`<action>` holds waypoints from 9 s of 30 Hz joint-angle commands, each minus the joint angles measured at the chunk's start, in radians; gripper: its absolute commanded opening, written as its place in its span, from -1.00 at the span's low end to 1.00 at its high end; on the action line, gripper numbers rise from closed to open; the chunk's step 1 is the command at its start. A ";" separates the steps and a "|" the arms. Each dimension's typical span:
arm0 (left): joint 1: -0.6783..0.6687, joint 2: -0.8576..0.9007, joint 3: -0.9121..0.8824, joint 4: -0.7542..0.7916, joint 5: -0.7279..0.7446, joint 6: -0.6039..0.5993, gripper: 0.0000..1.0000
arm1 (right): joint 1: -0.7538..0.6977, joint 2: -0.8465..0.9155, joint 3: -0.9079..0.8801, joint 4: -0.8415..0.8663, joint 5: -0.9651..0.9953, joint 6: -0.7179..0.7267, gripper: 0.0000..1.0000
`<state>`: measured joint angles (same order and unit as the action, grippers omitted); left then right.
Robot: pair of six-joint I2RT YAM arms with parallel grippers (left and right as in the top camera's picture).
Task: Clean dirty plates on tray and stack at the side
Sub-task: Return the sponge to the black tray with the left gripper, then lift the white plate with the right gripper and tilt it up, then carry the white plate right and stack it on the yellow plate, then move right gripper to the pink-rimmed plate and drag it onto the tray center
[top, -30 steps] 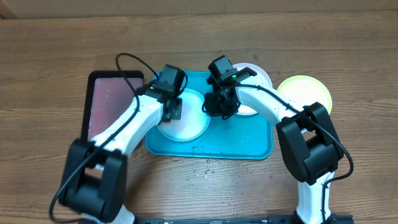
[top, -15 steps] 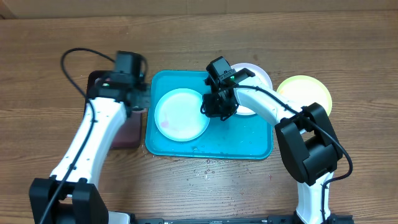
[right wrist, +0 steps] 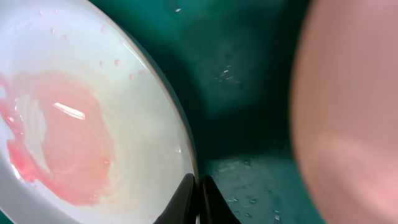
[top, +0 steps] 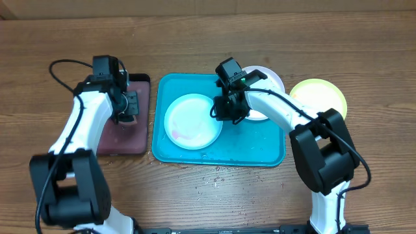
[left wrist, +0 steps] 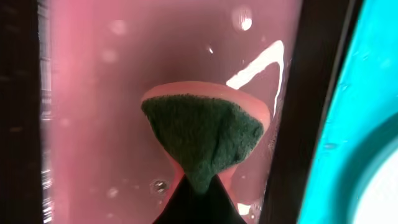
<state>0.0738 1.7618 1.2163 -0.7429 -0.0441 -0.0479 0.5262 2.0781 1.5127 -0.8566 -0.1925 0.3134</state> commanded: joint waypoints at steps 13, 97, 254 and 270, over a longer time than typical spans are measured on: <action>-0.001 0.103 0.009 0.068 -0.045 0.026 -0.79 | 0.122 -0.236 0.040 -0.011 0.534 -0.032 -0.92; -0.002 0.186 0.026 0.196 -0.033 -0.109 -0.92 | 0.314 -0.237 0.040 0.053 0.985 -0.006 -0.93; -0.009 0.114 0.121 -0.095 0.009 -0.087 0.30 | -0.442 -0.139 -0.292 0.389 0.113 -0.209 -0.84; -0.009 0.115 0.121 -0.094 0.009 -0.087 0.31 | -0.371 -0.301 -0.243 0.218 -0.057 -0.087 -0.92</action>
<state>0.0719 1.9007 1.3174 -0.8383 -0.0372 -0.1467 0.1177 1.8053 1.2453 -0.6144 -0.1688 0.1577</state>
